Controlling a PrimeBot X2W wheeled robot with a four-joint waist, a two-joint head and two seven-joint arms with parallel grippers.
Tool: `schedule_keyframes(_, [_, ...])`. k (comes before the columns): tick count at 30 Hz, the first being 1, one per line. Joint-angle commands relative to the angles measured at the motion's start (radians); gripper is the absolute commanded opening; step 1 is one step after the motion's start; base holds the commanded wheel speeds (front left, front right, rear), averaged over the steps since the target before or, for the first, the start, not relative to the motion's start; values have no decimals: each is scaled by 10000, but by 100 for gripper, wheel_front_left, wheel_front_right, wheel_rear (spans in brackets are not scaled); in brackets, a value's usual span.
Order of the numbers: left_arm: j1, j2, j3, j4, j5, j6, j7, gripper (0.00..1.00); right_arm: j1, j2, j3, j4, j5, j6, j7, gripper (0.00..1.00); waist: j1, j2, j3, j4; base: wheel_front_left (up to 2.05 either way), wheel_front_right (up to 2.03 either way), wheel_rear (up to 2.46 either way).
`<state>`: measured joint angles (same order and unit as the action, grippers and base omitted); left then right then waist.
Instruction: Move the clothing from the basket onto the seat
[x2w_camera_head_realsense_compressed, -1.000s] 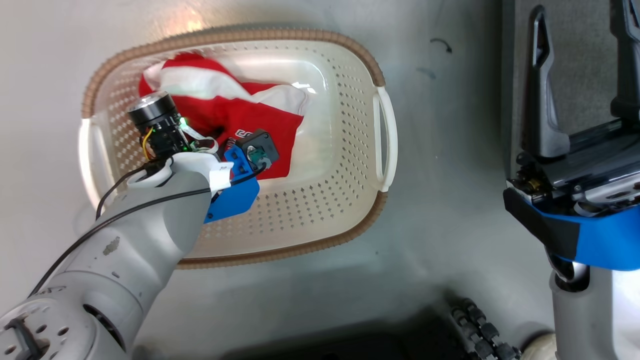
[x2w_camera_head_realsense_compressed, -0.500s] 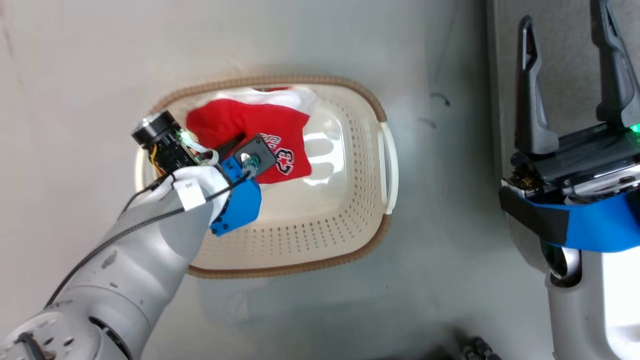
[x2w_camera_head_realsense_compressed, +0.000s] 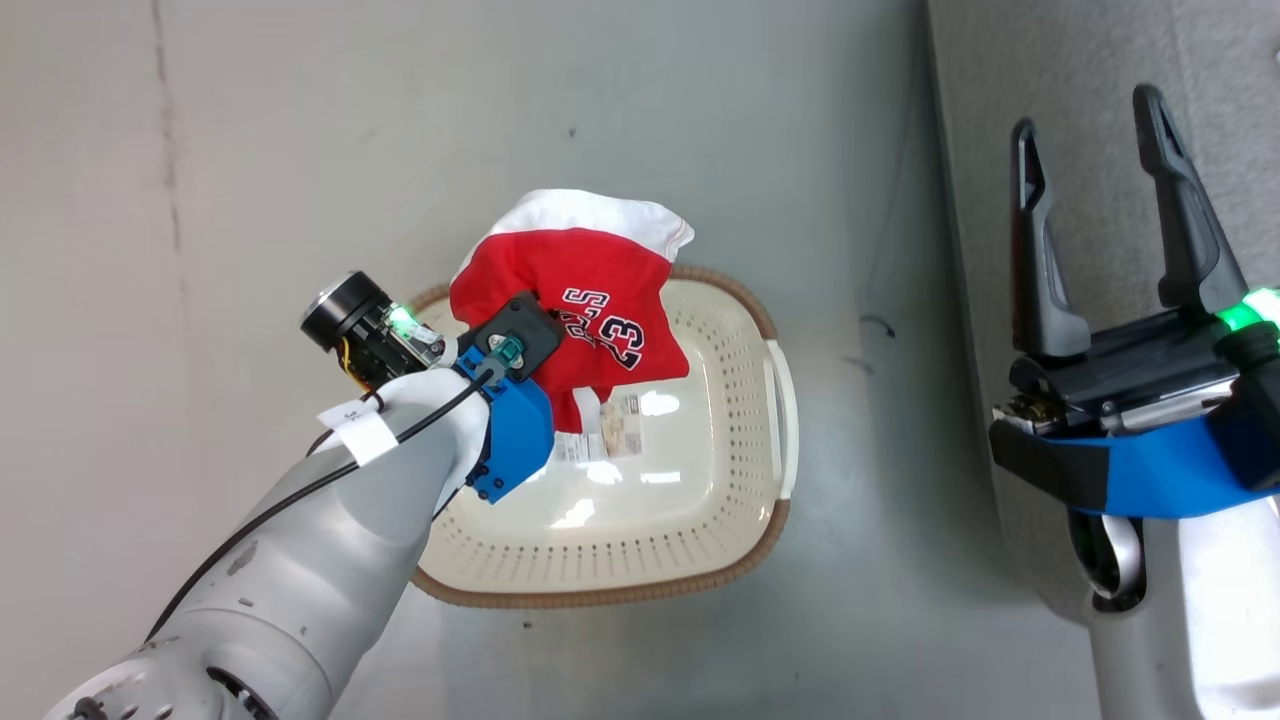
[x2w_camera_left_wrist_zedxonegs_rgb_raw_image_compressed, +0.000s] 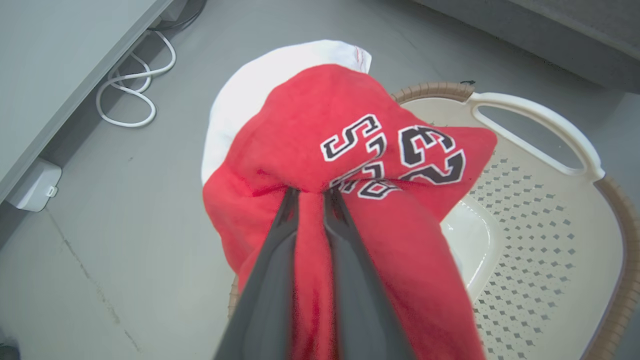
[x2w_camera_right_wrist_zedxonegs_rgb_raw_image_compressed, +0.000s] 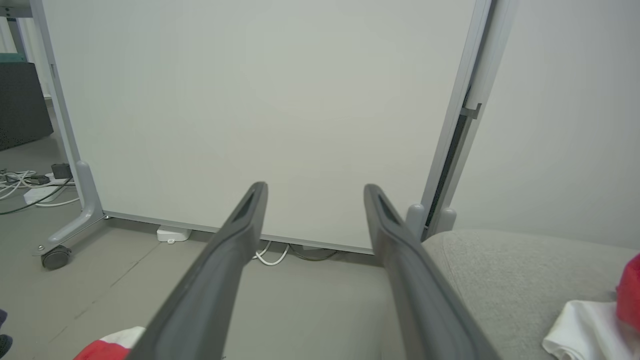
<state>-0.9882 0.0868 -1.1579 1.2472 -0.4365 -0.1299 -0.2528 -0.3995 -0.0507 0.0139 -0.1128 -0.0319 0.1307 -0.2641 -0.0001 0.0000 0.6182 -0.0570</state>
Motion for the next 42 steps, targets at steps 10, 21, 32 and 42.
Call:
schedule_keyframes(10, [607, 260, 732, -1068, -470, 165, -130, 0, 911, 3, -265, 514, 131, 1, -6, 100, 1, 0, -2148, 359, 0, 0, 0])
schedule_keyframes(21, [1268, 588, 2263, -3128, -594, 541, -129, 0, 1688, 5, -381, 684, 354, 1, -6, 100, 1, 0, -3439, 530, 0, 0, 0])
schedule_keyframes(32, [1964, 450, 3237, -4546, -364, 452, -127, 0, 2394, 5, -298, 852, 468, 1, -4, 100, 1, 0, -4516, 654, 0, 0, 0])
schedule_keyframes(42, [2454, 356, 3719, -5809, -300, 300, -128, 0, 2996, 5, -292, 998, 505, 3, -4, 100, 1, 0, -5329, 805, 0, 0, 0])
